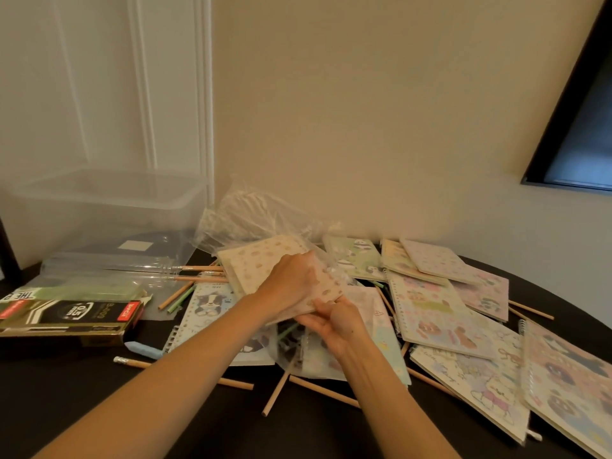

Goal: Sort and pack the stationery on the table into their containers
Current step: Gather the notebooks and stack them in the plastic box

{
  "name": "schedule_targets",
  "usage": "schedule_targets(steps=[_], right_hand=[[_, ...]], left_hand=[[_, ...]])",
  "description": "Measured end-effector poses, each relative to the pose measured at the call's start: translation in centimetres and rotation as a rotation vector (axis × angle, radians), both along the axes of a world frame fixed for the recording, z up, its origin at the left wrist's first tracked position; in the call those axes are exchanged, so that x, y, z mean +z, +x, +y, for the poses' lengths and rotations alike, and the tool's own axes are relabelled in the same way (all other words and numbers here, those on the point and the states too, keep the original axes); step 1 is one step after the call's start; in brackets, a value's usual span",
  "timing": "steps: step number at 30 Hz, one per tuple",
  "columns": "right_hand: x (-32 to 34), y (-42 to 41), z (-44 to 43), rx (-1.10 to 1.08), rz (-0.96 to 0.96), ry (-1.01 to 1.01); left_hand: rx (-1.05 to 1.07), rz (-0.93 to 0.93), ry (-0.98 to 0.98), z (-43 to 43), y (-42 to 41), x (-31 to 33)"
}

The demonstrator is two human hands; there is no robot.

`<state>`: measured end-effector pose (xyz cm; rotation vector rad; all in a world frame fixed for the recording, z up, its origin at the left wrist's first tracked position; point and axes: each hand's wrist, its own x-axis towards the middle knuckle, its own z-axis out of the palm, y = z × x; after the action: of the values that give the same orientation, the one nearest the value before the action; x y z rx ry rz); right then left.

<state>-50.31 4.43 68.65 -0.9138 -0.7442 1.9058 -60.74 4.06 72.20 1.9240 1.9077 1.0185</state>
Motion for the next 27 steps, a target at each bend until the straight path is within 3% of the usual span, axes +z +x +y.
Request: schedule_targets(steps=[7, 17, 24, 27], right_hand=[[0.0, -1.7, 1.0, 0.008, -0.028, 0.031], [-0.6, -3.7, 2.4, 0.093, -0.166, 0.142], [-0.8, -2.6, 2.4, 0.153, -0.567, 0.199], [-0.5, -1.4, 2.2, 0.25, -0.595, 0.199]], left_hand=[[-0.069, -0.283, -0.012, -0.6, 0.0, 0.4], [-0.114, -0.39, -0.063, 0.0, -1.1, -0.3], [-0.095, -0.502, -0.154, -0.2, -1.0, -0.2], [-0.075, -0.499, -0.245, 0.0, -0.9, 0.0]])
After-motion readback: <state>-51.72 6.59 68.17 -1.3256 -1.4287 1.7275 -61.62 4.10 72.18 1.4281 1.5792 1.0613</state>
